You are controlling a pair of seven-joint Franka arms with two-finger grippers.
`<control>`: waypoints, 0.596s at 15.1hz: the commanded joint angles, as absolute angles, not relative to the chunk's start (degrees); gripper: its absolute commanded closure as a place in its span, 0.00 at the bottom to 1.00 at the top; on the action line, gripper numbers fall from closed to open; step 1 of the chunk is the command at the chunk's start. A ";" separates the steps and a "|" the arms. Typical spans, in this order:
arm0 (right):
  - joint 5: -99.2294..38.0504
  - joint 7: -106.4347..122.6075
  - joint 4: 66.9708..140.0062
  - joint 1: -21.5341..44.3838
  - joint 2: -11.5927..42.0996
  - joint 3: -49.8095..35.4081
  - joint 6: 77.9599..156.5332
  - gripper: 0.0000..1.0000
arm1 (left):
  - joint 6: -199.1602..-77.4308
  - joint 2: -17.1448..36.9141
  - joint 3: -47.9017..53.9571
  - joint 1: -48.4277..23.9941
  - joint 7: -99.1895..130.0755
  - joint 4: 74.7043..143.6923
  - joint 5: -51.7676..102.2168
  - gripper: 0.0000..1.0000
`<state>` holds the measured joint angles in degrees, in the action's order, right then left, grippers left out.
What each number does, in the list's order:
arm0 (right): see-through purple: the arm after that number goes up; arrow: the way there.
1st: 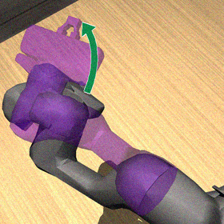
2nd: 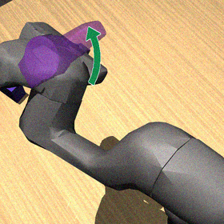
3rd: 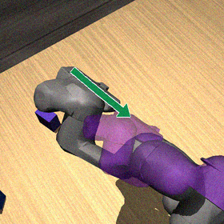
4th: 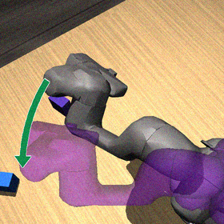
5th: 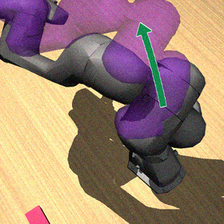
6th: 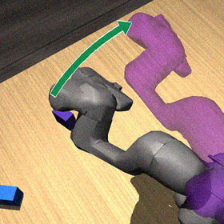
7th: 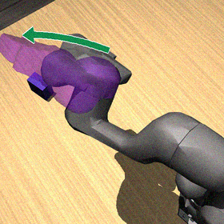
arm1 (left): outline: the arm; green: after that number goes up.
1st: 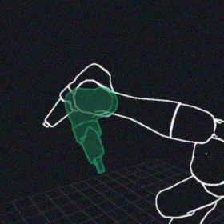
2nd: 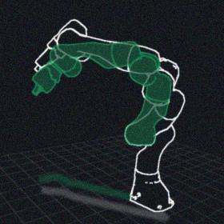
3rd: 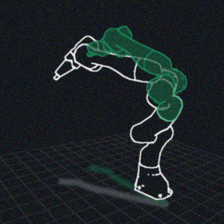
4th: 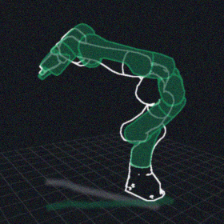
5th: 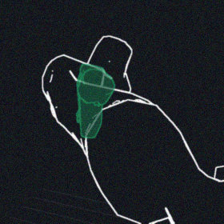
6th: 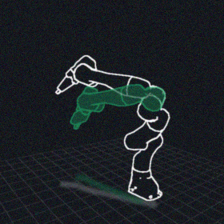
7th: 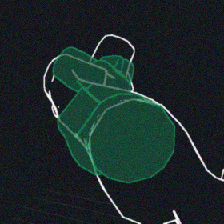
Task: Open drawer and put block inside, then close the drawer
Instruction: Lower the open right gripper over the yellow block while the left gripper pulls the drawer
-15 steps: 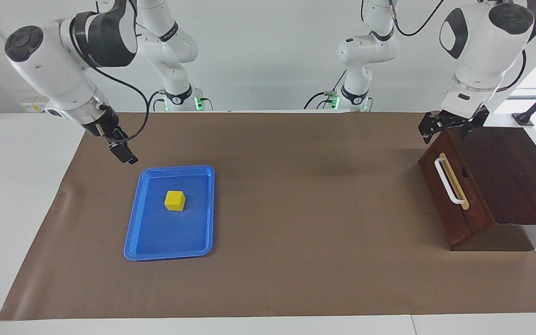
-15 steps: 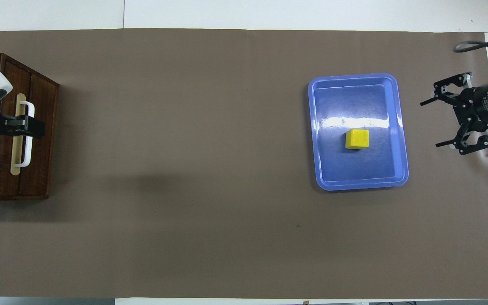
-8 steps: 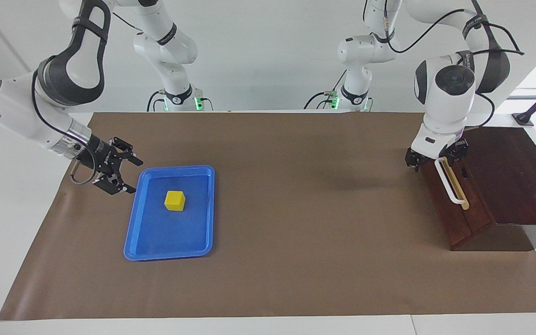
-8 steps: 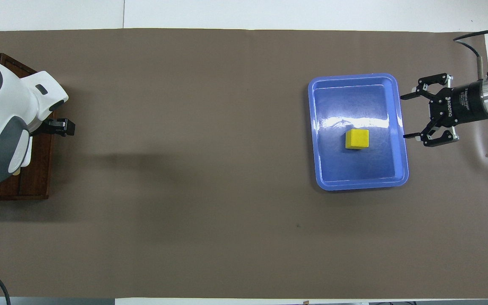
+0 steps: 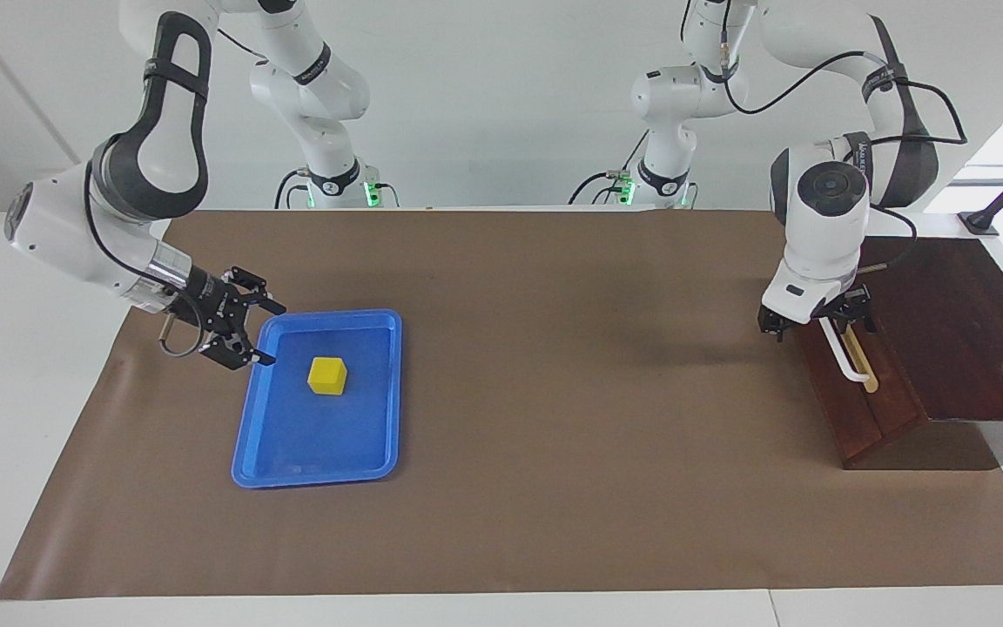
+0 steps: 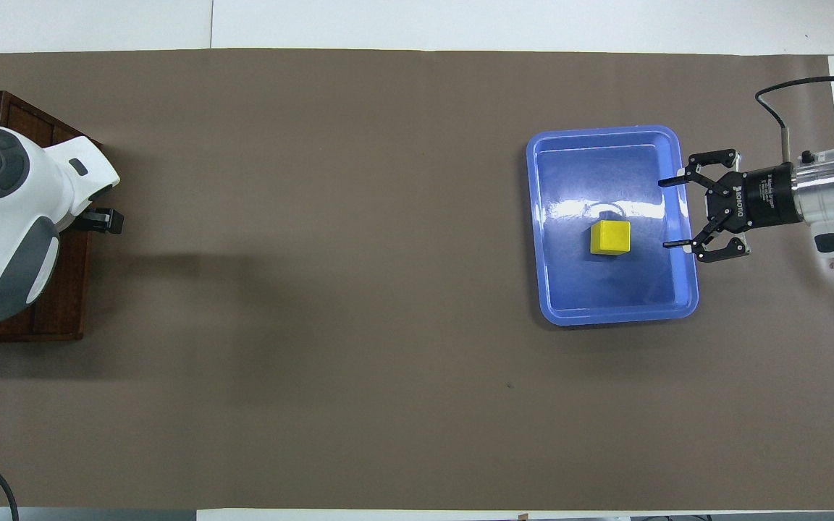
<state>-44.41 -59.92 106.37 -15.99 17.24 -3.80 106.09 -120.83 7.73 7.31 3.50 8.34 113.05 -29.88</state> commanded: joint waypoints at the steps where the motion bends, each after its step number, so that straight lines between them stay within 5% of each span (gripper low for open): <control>1: -46.67 -57.66 108.09 -16.70 18.54 -4.48 108.97 0.01 | -123.05 9.22 7.47 3.87 9.14 114.08 -31.64 0.00; 9: -50.53 -52.03 114.07 -15.82 19.95 -4.57 113.28 0.01 | -124.28 10.90 7.65 0.89 14.41 113.12 -31.55 0.00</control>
<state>-48.61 -53.73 112.30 -15.83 20.24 -4.21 111.00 -123.40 10.49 7.60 3.18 11.44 113.29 -30.58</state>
